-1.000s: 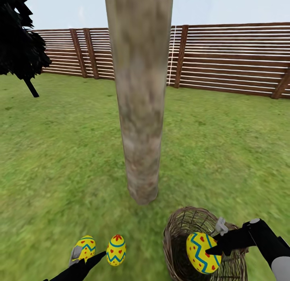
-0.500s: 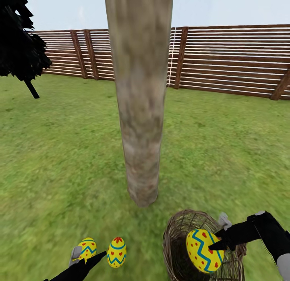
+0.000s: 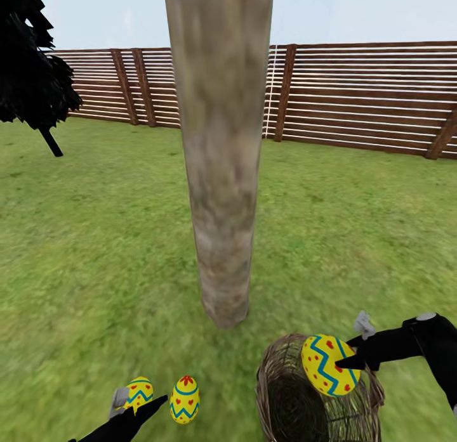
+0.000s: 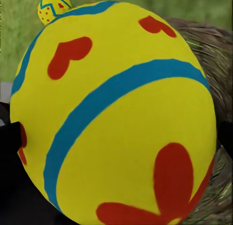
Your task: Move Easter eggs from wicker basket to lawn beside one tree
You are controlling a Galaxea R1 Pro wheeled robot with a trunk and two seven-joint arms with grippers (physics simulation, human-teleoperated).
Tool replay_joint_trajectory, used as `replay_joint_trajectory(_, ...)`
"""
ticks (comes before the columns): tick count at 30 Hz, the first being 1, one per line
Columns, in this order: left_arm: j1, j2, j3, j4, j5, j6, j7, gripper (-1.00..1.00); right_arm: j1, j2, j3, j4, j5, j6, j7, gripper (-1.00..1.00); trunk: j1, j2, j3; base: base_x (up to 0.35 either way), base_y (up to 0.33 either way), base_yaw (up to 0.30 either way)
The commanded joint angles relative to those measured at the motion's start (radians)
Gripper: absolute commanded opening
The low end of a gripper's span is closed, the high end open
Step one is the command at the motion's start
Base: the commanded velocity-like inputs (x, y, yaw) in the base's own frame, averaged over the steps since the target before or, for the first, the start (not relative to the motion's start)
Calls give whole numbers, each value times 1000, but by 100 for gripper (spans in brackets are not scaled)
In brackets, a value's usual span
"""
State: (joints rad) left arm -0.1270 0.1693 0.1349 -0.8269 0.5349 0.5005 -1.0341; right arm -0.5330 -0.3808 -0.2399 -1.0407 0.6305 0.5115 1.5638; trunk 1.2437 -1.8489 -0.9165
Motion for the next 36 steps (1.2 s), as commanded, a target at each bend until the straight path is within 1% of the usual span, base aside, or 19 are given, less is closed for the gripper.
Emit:
replay_joint_trajectory(1, 0, 0, 0, 0, 5, 9, -1, 100, 11, 0, -2, -22, -9, 17, 7, -100, -4, 7, 2, 0, 0, 0)
replay_joint_trajectory(2, 0, 0, 0, 0, 5, 9, -1, 100, 26, 0, -2, -52, -30, 29, 7, -100, -8, 14, 6, 0, 0, 0)
replay_joint_trajectory(4, 0, 1, 0, 0, 5, 9, -1, 100, 45, 0, -2, -91, -48, 45, 7, -100, -12, 21, 9, 0, 0, 0)
replay_joint_trajectory(7, 0, 1, 0, 0, 5, 9, -2, 100, 59, 0, -2, -119, -55, 51, 7, -100, -12, 21, 9, 0, 0, 0)
replay_joint_trajectory(9, 0, 1, 0, 0, 5, 9, -3, 100, 63, -8, -2, -125, -67, 53, 7, -100, -12, 21, 9, 0, 0, 0)
replay_joint_trajectory(10, 0, 1, 0, 0, 5, 9, -3, 100, 65, -12, -2, -126, -79, 53, 7, -100, -12, 21, 9, 0, 0, 0)
replay_joint_trajectory(12, 0, 1, 0, 0, 4, 9, -3, 100, 69, -32, -2, -128, -123, 54, 7, -100, -12, 21, 9, 0, 0, 0)
replay_joint_trajectory(14, 0, 1, 0, 0, 4, 9, -3, 100, 74, -58, -1, -129, -172, 54, 7, -100, -12, 21, 9, 0, 0, 0)
replay_joint_trajectory(15, 0, 1, 0, 0, 4, 9, -3, 100, 77, -76, -1, -132, -205, 54, 7, -100, -12, 21, 9, 0, 0, 0)
replay_joint_trajectory(17, 0, 1, 0, 0, 4, 9, -3, 100, 86, -102, 0, -152, -263, 54, 7, -100, -12, 21, 9, 0, 0, 0)
replay_joint_trajectory(18, 0, 1, 0, 0, 3, 9, -3, 100, 98, -122, 0, -176, -312, 55, 7, -100, -12, 21, 9, 0, 0, 0)
replay_joint_trajectory(19, 0, 1, 0, 0, 3, 9, -3, 100, 107, -136, 0, -193, -344, 56, 7, -100, -12, 21, 9, 0, 0, 0)
replay_joint_trajectory(20, 0, 1, 0, 0, 2, 9, -3, 100, 120, -157, -1, -216, -391, 56, 7, -100, -12, 21, 9, 0, 0, 0)
replay_joint_trajectory(21, 0, 1, 0, 0, 2, 9, -3, 100, 127, -172, -1, -228, -425, 56, 7, -100, -12, 21, 9, 0, 0, 0)
replay_joint_trajectory(24, 0, 1, 0, 0, 1, 9, -3, 100, 140, -250, 0, -247, -598, 57, 7, -100, -12, 21, 9, 0, 0, 0)
replay_joint_trajectory(26, 0, 1, 0, 0, 1, 9, -3, 100, 142, -282, 1, -250, -666, 57, 7, -100, -12, 21, 9, 0, 0, 0)
replay_joint_trajectory(28, 0, 0, 0, 0, 1, 9, -3, 100, 143, -296, 1, -251, -694, 58, 7, -100, -12, 21, 9, 0, 26, 0)
replay_joint_trajectory(29, 0, 0, 0, 0, 0, 9, -3, 100, 143, -300, 1, -251, -700, 58, 7, -100, -12, 21, 9, 0, 131, 0)
replay_joint_trajectory(36, 0, -1, 0, 0, 0, 9, -3, 100, 143, -303, 1, -251, -707, 59, 7, -100, -12, 21, 9, 0, 265, 0)
